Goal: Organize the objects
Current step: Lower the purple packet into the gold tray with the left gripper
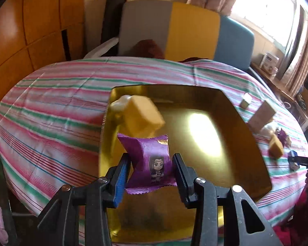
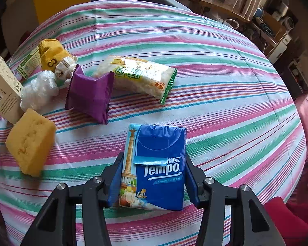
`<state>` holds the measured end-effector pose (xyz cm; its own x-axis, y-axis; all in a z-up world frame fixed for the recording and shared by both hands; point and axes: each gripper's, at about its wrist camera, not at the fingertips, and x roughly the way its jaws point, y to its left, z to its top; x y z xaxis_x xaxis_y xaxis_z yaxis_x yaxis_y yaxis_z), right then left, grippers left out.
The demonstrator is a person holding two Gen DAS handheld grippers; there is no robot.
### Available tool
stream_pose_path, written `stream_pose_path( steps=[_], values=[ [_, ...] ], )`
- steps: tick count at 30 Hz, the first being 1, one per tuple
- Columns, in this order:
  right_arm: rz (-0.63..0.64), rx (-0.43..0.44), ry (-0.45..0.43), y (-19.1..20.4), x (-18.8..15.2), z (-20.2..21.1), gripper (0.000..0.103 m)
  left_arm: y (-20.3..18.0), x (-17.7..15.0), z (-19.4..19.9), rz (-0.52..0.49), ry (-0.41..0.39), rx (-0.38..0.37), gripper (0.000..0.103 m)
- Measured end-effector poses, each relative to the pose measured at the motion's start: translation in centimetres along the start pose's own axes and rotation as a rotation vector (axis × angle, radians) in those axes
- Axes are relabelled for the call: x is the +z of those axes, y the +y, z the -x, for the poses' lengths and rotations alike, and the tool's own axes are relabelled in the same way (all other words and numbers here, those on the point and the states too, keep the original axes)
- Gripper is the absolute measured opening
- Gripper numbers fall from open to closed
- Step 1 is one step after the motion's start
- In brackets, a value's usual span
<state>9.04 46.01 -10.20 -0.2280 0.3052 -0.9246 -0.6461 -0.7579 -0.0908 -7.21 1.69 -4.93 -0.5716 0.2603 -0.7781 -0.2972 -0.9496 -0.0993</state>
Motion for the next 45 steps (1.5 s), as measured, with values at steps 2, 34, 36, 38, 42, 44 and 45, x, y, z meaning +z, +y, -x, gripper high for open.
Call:
stream_pose_path(
  steps=[2,34,36,38,42,44,45],
  values=[
    [0.007,-0.007,-0.002,0.2,0.1,-0.1,0.053,0.4,0.2,-1.1,0.012,0.024,-0.002,0.042],
    [0.048,0.032,-0.13,1.4,0.0,2.7,0.052,-0.2,-0.6,5.0,-0.033,-0.143,0.174,0.045],
    [0.067,0.068,-0.172,2.2,-0.2,4.0,0.052,-0.3,-0.6,5.8,-0.039,-0.159,0.181,0.045],
    [0.078,0.109,-0.197,3.4,-0.4,5.3,0.052,-0.4,-0.5,6.5,-0.047,-0.178,0.196,0.045],
    [0.127,0.212,-0.257,6.9,-0.9,8.5,0.052,-0.4,-0.5,7.7,-0.065,-0.208,0.214,0.045],
    [0.179,0.266,-0.284,9.8,-1.6,10.5,0.052,-0.2,-0.5,7.9,-0.065,-0.214,0.221,0.045],
    [0.208,0.293,-0.296,11.1,-1.8,11.4,0.052,0.0,-0.5,8.0,-0.065,-0.215,0.225,0.045]
  ],
)
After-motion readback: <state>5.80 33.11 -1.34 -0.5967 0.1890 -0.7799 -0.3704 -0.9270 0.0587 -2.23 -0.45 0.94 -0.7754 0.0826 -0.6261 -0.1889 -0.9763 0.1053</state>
